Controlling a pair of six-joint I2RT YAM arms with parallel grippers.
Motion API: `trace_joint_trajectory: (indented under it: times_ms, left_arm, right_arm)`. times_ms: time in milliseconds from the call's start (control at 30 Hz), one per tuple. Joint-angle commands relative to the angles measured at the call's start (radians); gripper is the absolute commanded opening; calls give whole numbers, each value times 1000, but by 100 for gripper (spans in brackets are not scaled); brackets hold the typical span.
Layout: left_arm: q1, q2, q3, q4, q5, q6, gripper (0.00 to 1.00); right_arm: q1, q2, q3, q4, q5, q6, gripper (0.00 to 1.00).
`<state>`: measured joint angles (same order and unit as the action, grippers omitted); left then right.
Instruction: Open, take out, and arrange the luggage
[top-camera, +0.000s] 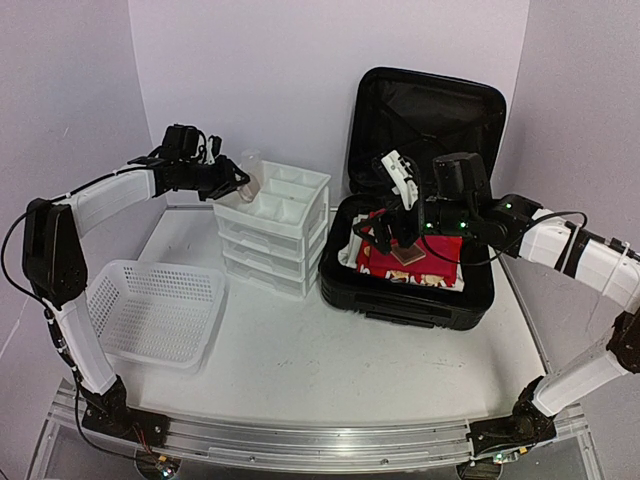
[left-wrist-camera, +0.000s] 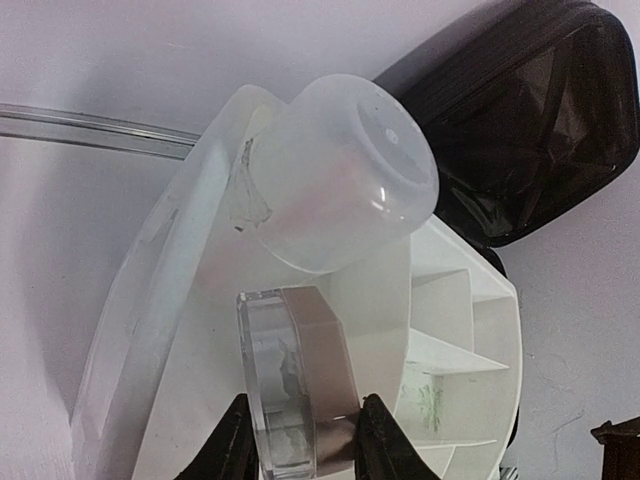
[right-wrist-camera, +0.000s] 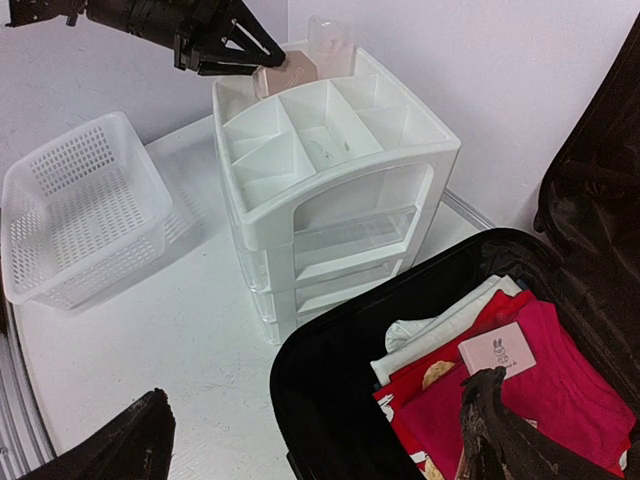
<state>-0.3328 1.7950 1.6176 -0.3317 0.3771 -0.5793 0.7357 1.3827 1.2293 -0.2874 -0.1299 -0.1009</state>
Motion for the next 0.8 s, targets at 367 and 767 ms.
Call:
trace_joint_trajectory:
  times_ms: [367,767]
  left_arm:
    - [0,-54,23,-84,-120,88,60]
    - [-2,-138,37,-162,-190,181,79]
  right_arm:
    - [-3,-4,7,26,-15,17,98]
    - [-36,104,98,-58,127,122,98]
